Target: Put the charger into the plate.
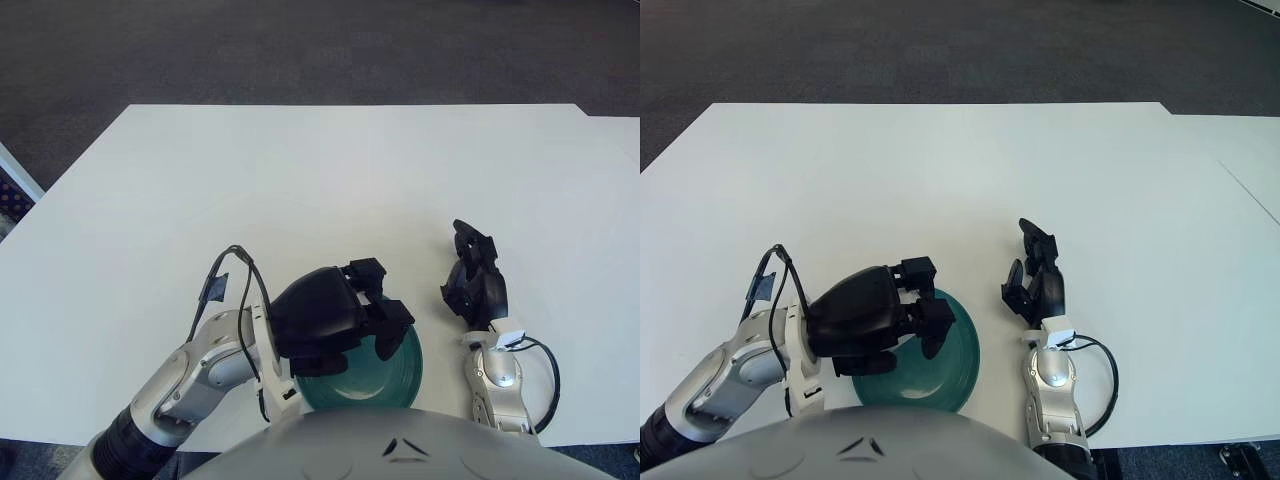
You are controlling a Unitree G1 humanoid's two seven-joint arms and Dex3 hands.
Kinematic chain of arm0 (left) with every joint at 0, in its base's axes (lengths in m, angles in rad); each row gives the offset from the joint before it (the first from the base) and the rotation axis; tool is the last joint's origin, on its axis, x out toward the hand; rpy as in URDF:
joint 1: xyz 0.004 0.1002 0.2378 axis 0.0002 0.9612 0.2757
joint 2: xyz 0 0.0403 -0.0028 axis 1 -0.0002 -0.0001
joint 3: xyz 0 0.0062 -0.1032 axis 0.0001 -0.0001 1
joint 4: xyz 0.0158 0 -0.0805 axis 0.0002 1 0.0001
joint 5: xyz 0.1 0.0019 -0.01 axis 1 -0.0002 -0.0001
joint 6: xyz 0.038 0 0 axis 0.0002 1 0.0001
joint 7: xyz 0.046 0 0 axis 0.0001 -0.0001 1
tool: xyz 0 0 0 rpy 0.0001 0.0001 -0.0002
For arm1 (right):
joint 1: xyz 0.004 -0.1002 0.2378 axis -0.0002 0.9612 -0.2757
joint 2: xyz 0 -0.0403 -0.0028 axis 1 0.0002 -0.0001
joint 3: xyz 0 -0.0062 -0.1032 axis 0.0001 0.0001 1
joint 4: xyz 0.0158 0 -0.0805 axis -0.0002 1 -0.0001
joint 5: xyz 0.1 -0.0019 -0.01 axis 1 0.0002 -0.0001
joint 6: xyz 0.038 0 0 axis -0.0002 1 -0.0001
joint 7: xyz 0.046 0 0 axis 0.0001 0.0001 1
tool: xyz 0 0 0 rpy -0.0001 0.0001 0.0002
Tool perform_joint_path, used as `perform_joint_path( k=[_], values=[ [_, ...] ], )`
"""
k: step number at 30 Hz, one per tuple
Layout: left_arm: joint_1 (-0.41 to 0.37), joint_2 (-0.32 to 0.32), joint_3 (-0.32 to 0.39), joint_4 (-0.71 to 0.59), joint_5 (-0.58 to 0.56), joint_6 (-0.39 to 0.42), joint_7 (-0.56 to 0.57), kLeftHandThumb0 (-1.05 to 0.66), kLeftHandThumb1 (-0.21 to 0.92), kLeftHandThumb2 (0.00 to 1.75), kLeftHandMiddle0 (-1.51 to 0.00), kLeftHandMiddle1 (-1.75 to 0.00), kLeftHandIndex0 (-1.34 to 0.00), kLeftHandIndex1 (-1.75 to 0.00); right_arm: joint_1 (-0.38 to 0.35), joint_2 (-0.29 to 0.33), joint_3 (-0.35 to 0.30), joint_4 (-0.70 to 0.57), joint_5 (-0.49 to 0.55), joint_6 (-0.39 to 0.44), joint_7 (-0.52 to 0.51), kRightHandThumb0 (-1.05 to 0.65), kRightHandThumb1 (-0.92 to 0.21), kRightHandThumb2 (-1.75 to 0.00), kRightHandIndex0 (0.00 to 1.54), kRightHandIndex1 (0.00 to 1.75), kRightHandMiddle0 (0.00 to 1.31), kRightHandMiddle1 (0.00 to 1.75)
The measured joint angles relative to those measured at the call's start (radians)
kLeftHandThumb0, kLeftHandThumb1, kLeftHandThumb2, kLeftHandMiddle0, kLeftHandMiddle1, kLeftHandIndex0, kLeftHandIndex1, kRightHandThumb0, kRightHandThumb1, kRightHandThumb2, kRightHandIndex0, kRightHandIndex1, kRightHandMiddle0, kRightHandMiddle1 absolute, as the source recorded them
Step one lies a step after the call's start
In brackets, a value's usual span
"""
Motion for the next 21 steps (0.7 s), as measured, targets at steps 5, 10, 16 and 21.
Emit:
perform_joint_path(
  k=[5,10,16,21],
  values=[
    [0.0,-0.001,-0.004,0.011,0.002,-0.011,0.001,0.0,0.16,1.5,-0.75,-1.72,-0.5,-1.75,-0.002,0.002,-0.002,0.005,0.021,-0.008,0.01,-0.84,-0.92,-0.92,0.27,0.0,0.0,0.76],
    [-0.001,-0.003,-0.008,0.019,0.003,-0.016,0.001,0.0,0.15,1.52,-0.75,-1.73,-0.5,-1.75,-0.006,0.005,-0.003,0.008,0.03,-0.011,0.016,-0.84,-0.92,-0.91,0.27,0.0,0.0,0.76],
    [-0.005,-0.006,-0.008,0.021,0.009,-0.021,0.001,0.0,0.12,1.55,-0.76,-1.74,-0.52,-1.75,-0.008,0.006,-0.004,0.011,0.031,-0.013,0.021,-0.84,-0.92,-0.9,0.27,0.0,0.0,0.78],
    [-0.011,-0.007,-0.009,0.023,0.003,-0.027,0.001,0.0,0.12,1.55,-0.76,-1.74,-0.53,-1.75,-0.009,0.007,-0.004,0.012,0.029,-0.015,0.018,-0.84,-0.92,-0.91,0.27,0.0,0.0,0.79]
  ],
)
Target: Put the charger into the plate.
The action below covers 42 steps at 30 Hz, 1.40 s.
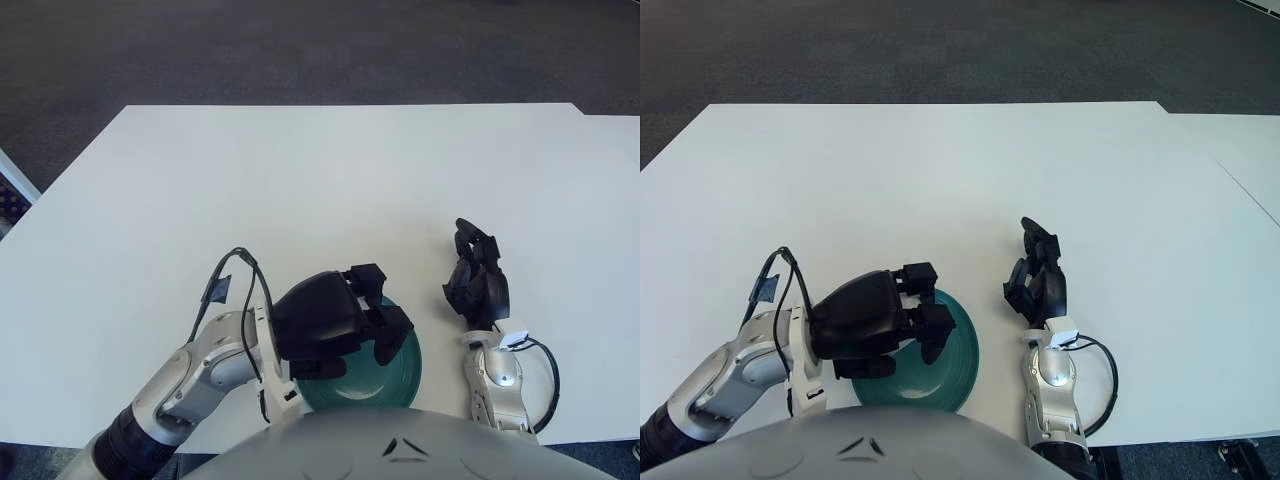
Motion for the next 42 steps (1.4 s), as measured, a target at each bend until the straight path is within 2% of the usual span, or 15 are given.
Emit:
perform_joint_path(
  k=[4,6,7,8,9,10,11,12,15,18,26,29,33,38,42],
  values=[
    [0.004,-0.006,0.0,0.0,-0.034,0.004,-0.002,0.0,0.11,1.55,-0.77,-1.74,-0.55,-1.7,-0.003,0.002,0.0,0.002,-0.002,-0.003,-0.006,-0.84,-0.92,-0.91,0.27,0.0,0.0,0.79],
    [0.009,-0.012,0.0,0.0,-0.051,0.01,-0.003,-0.01,0.25,1.35,-0.68,-1.75,-0.52,-1.58,-0.006,0.003,0.0,0.004,-0.004,-0.003,-0.009,-0.84,-0.92,-0.92,0.27,0.0,0.0,0.78],
    [0.012,-0.014,-0.001,-0.001,-0.058,0.014,-0.004,-0.16,0.37,1.21,-0.59,-1.75,-0.44,-1.61,-0.008,0.003,0.0,0.005,-0.004,-0.003,-0.01,-0.84,-0.92,-0.92,0.27,0.0,0.0,0.78],
    [0.017,-0.018,-0.001,-0.002,-0.065,0.021,-0.005,-0.43,0.57,1.02,-0.41,-1.58,-0.28,-1.55,-0.01,0.004,0.0,0.007,-0.005,-0.003,-0.011,-0.84,-0.92,-0.93,0.27,0.0,0.0,0.77],
    [0.023,-0.021,0.0,-0.003,-0.07,0.029,-0.006,-0.6,0.7,0.89,-0.3,-1.46,-0.18,-1.5,-0.012,0.004,0.0,0.008,-0.006,-0.002,-0.012,-0.84,-0.92,-0.94,0.27,0.0,0.0,0.77],
    [0.029,-0.022,0.0,-0.004,-0.072,0.036,-0.008,-0.67,0.74,0.86,-0.25,-1.34,-0.14,-1.4,-0.014,0.004,0.0,0.009,-0.007,0.0,-0.012,-0.84,-0.92,-0.95,0.27,0.0,0.0,0.77],
    [0.034,-0.023,0.0,-0.004,-0.074,0.042,-0.009,-0.78,0.81,0.81,-0.2,-1.11,-0.09,-1.23,-0.016,0.004,0.001,0.01,-0.008,0.005,-0.012,-0.84,-0.92,-0.96,0.28,0.01,0.0,0.76],
    [0.041,-0.024,0.0,-0.005,-0.075,0.048,-0.009,-0.85,0.85,0.78,-0.19,-0.87,-0.06,-1.07,-0.017,0.004,0.003,0.011,-0.01,0.01,-0.012,-0.84,-0.92,-0.97,0.28,0.01,0.0,0.76],
    [0.053,-0.027,0.002,-0.005,-0.076,0.06,-0.009,-0.96,0.9,0.75,-0.21,-0.45,-0.02,-0.8,-0.022,0.004,0.009,0.012,-0.018,0.025,-0.014,-0.84,-0.92,-1.0,0.28,0.01,0.0,0.75],
    [0.06,-0.031,0.004,-0.006,-0.082,0.066,-0.009,-1.02,0.91,0.75,-0.2,-0.21,-0.01,-0.6,-0.029,0.007,0.022,0.012,-0.035,0.042,-0.018,-0.83,-0.92,-1.02,0.27,0.0,0.0,0.72],
    [0.063,-0.042,0.028,-0.031,-0.09,0.066,0.001,-1.05,0.92,0.76,-0.11,-0.03,0.0,-0.3,-0.02,0.043,0.069,-0.037,-0.035,0.132,-0.012,-0.76,-0.92,-1.03,0.27,0.01,0.0,0.72],
    [0.064,-0.045,0.042,-0.03,-0.059,0.048,0.022,-1.05,0.92,0.76,-0.05,-0.02,0.0,-0.19,0.021,0.08,0.123,-0.07,0.044,0.133,0.028,-0.74,-0.92,-1.02,0.28,0.01,0.0,0.74],
    [0.061,-0.049,0.052,-0.024,-0.037,0.022,0.045,-1.05,0.92,0.76,-0.01,0.0,0.0,-0.09,0.062,0.082,0.184,-0.098,0.181,0.137,0.136,-0.73,-0.92,-1.02,0.29,0.01,0.0,0.74],
    [0.064,-0.049,0.06,-0.021,-0.027,0.007,0.055,-1.05,0.92,0.73,0.0,0.0,0.0,-0.01,0.068,0.081,0.201,-0.115,0.374,0.186,0.258,-0.73,-0.92,-1.03,0.28,0.01,0.0,0.68],
    [0.066,-0.048,0.062,-0.022,-0.029,0.009,0.051,-1.05,0.92,0.72,0.0,0.0,0.0,0.0,0.08,0.077,0.208,-0.175,0.437,0.252,0.277,-0.73,-0.92,-1.05,0.26,0.0,0.0,0.61]
  ],
)
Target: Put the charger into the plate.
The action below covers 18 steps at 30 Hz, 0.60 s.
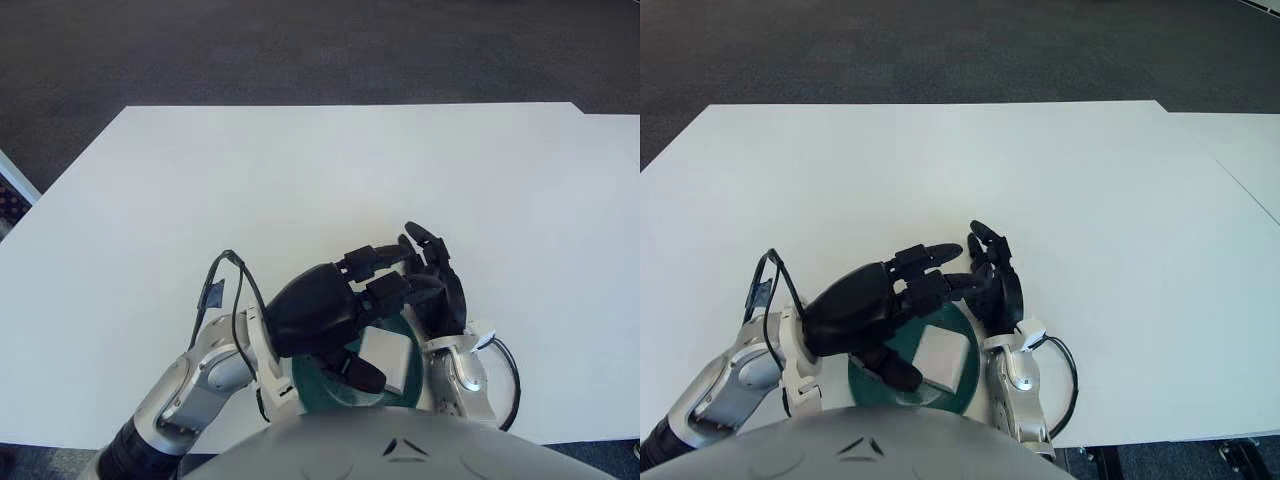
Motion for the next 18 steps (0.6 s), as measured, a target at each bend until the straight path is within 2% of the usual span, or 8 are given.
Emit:
perform_joint_path(
  k=[2,8,14,18],
  values=[
    [-0.001,0.003,0.003,-0.003,-0.011,0.007,-0.013,-1.05,0.92,0.73,0.0,0.0,0.0,0.0,0.0,-0.002,0.001,-0.024,-0.013,0.022,-0.008,-0.73,-0.92,-1.06,0.25,0.0,0.0,0.58],
    [-0.008,0.013,0.009,-0.013,-0.033,0.008,-0.039,-1.05,0.92,0.72,0.0,0.0,0.0,0.0,0.003,-0.002,-0.003,-0.011,-0.06,-0.016,-0.003,-0.74,-0.92,-1.08,0.22,0.0,0.0,0.51],
    [-0.044,0.003,0.021,0.012,-0.037,0.024,-0.05,-1.05,0.92,0.67,0.0,0.0,0.0,0.0,-0.046,-0.005,-0.037,0.082,-0.065,-0.122,0.062,-0.73,-0.92,-1.08,0.2,0.0,0.0,0.42],
    [-0.05,-0.012,0.05,0.066,-0.086,0.053,-0.048,-1.05,0.92,0.68,-0.01,0.0,-0.04,-0.02,-0.063,-0.019,-0.064,0.131,-0.244,-0.197,-0.041,-0.74,-0.92,-1.06,0.18,0.0,0.0,0.39]
  ],
)
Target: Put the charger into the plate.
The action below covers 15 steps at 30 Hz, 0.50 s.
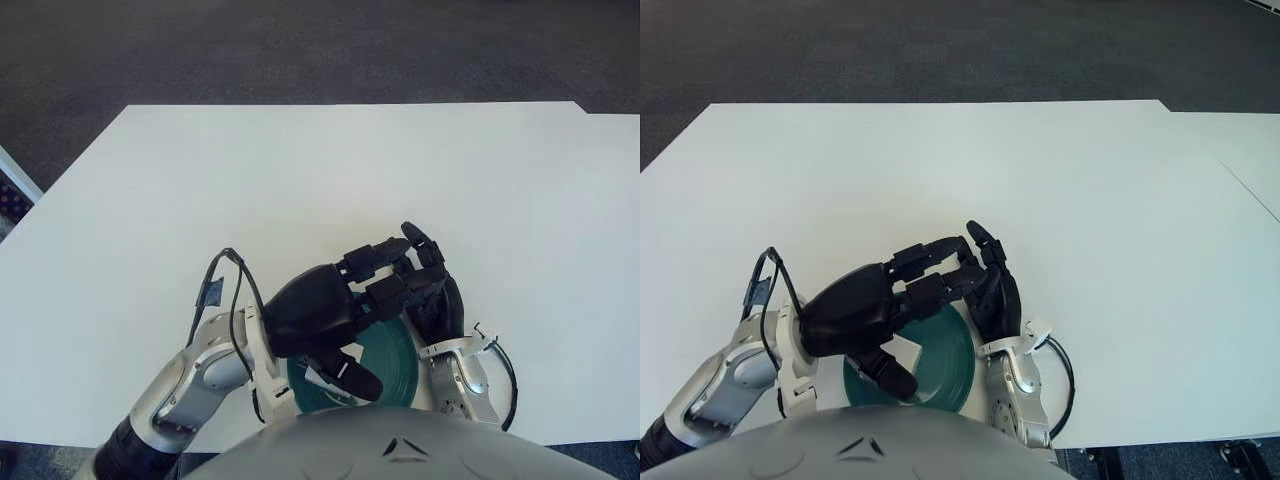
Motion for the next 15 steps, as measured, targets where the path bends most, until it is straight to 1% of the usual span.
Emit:
perform_joint_path(
  k=[3,4,5,6,7,8,9,10,11,13,15],
  values=[
    [0.007,-0.017,0.033,0.065,-0.032,0.041,0.013,-1.05,0.92,0.69,-0.04,-0.02,-0.08,-0.04,-0.026,-0.004,-0.015,0.028,-0.106,-0.023,-0.088,-0.77,-0.92,-1.05,0.17,0.0,0.0,0.41],
    [0.012,-0.026,0.046,0.087,-0.04,0.06,0.022,-1.05,0.92,0.69,-0.05,-0.02,-0.08,-0.08,-0.035,-0.005,-0.018,0.037,-0.137,-0.027,-0.116,-0.78,-0.92,-1.05,0.16,0.0,0.0,0.42],
    [0.022,-0.04,0.062,0.104,-0.052,0.083,0.033,-1.05,0.92,0.71,-0.09,-0.01,-0.05,-0.23,-0.045,-0.005,-0.021,0.048,-0.16,-0.029,-0.138,-0.81,-0.92,-1.03,0.16,0.0,0.0,0.46],
    [0.036,-0.052,0.074,0.112,-0.063,0.098,0.047,-1.05,0.92,0.71,-0.12,-0.01,-0.03,-0.33,-0.055,-0.005,-0.024,0.056,-0.172,-0.029,-0.152,-0.82,-0.92,-1.02,0.16,0.0,0.0,0.48],
    [0.056,-0.073,0.089,0.119,-0.08,0.117,0.065,-1.05,0.92,0.72,-0.14,-0.01,-0.02,-0.41,-0.065,-0.005,-0.028,0.067,-0.184,-0.029,-0.165,-0.84,-0.92,-1.01,0.16,0.0,0.0,0.51],
    [0.077,-0.09,0.102,0.123,-0.099,0.133,0.084,-1.05,0.92,0.72,-0.15,-0.01,-0.02,-0.44,-0.073,-0.005,-0.032,0.074,-0.195,-0.029,-0.177,-0.84,-0.92,-1.01,0.16,0.0,0.0,0.52],
    [0.097,-0.107,0.116,0.128,-0.117,0.148,0.1,-1.05,0.92,0.74,-0.2,-0.02,-0.03,-0.57,-0.08,-0.005,-0.036,0.082,-0.203,-0.029,-0.188,-0.86,-0.92,-1.0,0.16,0.0,0.0,0.55],
    [0.119,-0.13,0.132,0.138,-0.153,0.159,0.119,-1.05,0.92,0.75,-0.22,-0.02,-0.03,-0.63,-0.088,-0.005,-0.041,0.089,-0.21,-0.029,-0.198,-0.86,-0.92,-1.0,0.16,0.0,0.0,0.57],
    [0.137,-0.153,0.15,0.152,-0.187,0.167,0.135,-1.05,0.92,0.76,-0.26,-0.03,-0.06,-0.73,-0.095,-0.005,-0.046,0.095,-0.214,-0.029,-0.204,-0.87,-0.92,-0.99,0.17,0.0,0.0,0.59],
    [0.166,-0.209,0.196,0.196,-0.274,0.178,0.167,-1.05,0.92,0.78,-0.31,-0.04,-0.11,-0.84,-0.101,-0.005,-0.054,0.102,-0.217,-0.029,-0.214,-0.88,-0.92,-0.98,0.17,0.01,0.0,0.62],
    [0.196,-0.259,0.251,0.238,-0.359,0.188,0.203,-1.05,0.92,0.82,-0.4,-0.06,-0.2,-0.97,-0.104,-0.005,-0.058,0.105,-0.217,-0.026,-0.216,-0.89,-0.92,-0.97,0.18,0.01,0.0,0.66]
  ],
)
